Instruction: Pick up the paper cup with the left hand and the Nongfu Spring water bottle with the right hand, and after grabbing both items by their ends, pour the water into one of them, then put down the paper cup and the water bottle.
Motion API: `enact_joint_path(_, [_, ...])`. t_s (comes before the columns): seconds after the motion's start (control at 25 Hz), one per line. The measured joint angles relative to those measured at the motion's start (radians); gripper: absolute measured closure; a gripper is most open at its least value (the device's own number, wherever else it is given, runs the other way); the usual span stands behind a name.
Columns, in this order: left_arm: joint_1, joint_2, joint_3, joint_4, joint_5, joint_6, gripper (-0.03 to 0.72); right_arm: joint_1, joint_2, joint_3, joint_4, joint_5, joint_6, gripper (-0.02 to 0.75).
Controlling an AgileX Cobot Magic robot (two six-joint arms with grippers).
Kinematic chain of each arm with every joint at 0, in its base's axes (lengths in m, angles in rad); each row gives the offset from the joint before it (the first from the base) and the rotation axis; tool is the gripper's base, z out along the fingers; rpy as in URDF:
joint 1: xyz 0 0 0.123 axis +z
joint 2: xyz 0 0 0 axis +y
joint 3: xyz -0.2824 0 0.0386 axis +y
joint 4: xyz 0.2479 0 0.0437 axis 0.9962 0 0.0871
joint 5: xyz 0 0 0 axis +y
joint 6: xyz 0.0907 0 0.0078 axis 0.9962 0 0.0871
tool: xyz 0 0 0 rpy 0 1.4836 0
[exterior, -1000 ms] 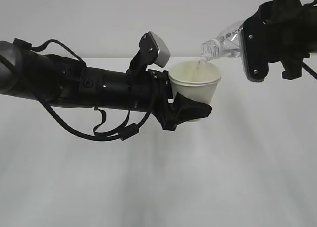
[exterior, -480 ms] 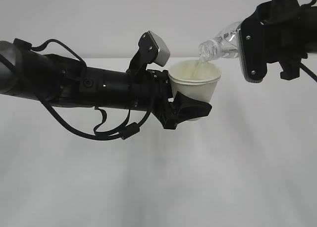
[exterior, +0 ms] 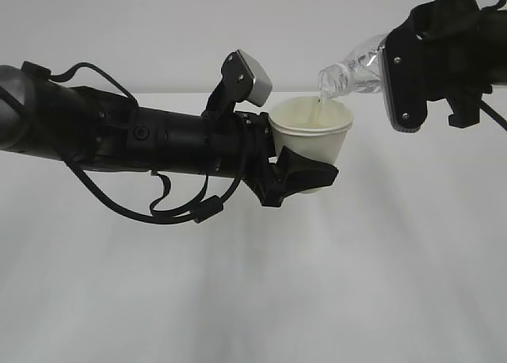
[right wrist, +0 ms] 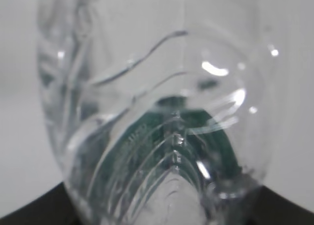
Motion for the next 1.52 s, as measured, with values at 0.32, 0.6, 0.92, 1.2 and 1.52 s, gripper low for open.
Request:
enact_joint_path(0.32, [0.000, 0.000, 0.000, 0.000, 0.000, 0.000, 0.246, 0.000, 0.000, -0.001, 0.000, 0.002, -0.001, 0.346])
enact_joint_path(0.6, [0.000, 0.000, 0.000, 0.000, 0.000, -0.002, 0.246, 0.000, 0.000, -0.007, 0.000, 0.002, -0.002, 0.346])
enact_joint_path(0.92, [0.000, 0.000, 0.000, 0.000, -0.015, -0.002, 0.247, 0.000, 0.000, -0.007, 0.000, 0.003, -0.002, 0.346])
enact_joint_path(1.2, [0.000, 0.000, 0.000, 0.000, -0.022, -0.002, 0.247, 0.000, 0.000, -0.007, 0.000, 0.003, -0.002, 0.346])
enact_joint_path(1.52, [0.000, 0.000, 0.000, 0.000, -0.022, -0.002, 0.250, 0.000, 0.000, -0.007, 0.000, 0.003, -0.009, 0.346])
